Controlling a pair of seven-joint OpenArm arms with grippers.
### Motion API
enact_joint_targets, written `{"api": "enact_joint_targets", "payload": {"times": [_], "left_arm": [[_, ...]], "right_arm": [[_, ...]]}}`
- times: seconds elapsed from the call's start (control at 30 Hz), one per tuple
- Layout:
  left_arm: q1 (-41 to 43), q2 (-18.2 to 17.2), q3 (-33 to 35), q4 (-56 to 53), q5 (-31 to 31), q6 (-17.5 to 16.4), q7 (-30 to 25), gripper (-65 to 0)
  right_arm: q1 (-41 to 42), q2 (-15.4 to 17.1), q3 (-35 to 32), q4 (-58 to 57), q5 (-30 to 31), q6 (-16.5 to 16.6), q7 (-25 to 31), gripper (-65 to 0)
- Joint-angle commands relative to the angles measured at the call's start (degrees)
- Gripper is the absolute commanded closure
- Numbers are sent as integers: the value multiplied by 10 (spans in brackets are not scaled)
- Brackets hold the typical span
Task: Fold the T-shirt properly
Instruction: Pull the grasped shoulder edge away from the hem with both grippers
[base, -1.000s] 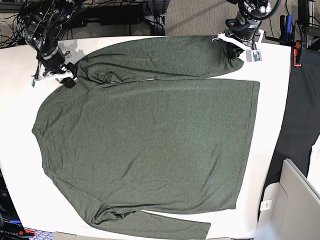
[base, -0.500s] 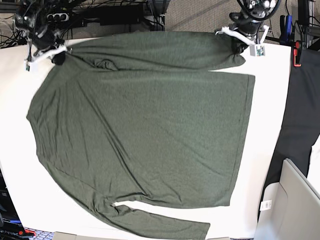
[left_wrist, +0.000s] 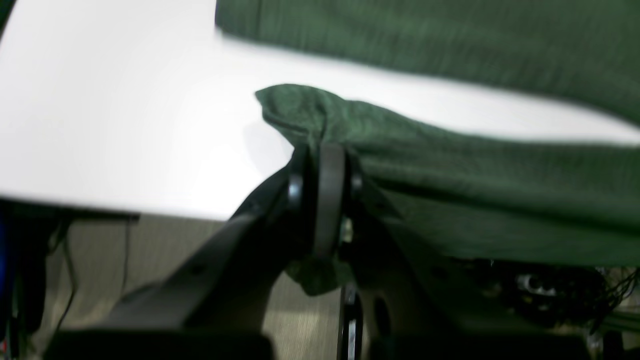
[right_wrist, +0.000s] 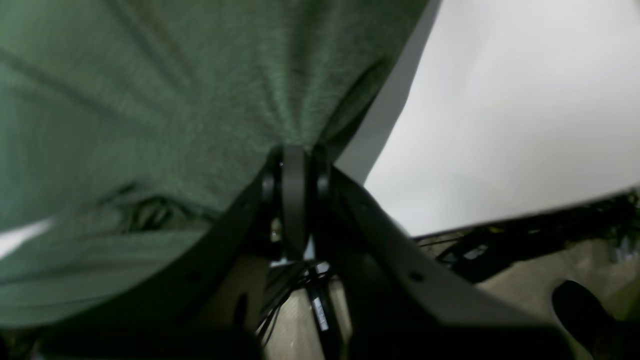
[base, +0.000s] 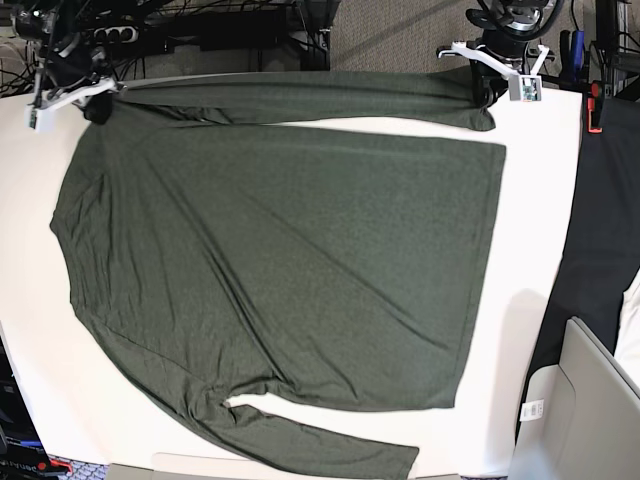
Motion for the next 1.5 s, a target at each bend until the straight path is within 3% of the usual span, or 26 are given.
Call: {"api": "enact_joint_targets", "payload": {"times": [0.0, 0.33, 0.6, 1.1, 1.47], "left_arm": [[-15, -5, -2, 10, 2, 5, -9, 0], [-117, -5, 0, 10, 2, 5, -6, 0], [-225, -2, 0, 6, 2, 5, 89, 0], [-223, -1, -1, -69, 2, 5, 100, -4], [-247, -3, -4, -108, 5, 6, 100, -91]], "right_arm": [[9, 7, 8, 11, 15, 3, 12, -2], [62, 9, 7, 8, 12, 3, 11, -2], [87, 9, 6, -16, 12, 3, 11, -2], [91, 9, 8, -16, 12, 4, 11, -2], [89, 6, 8, -16, 13, 4, 11, -2]]}}
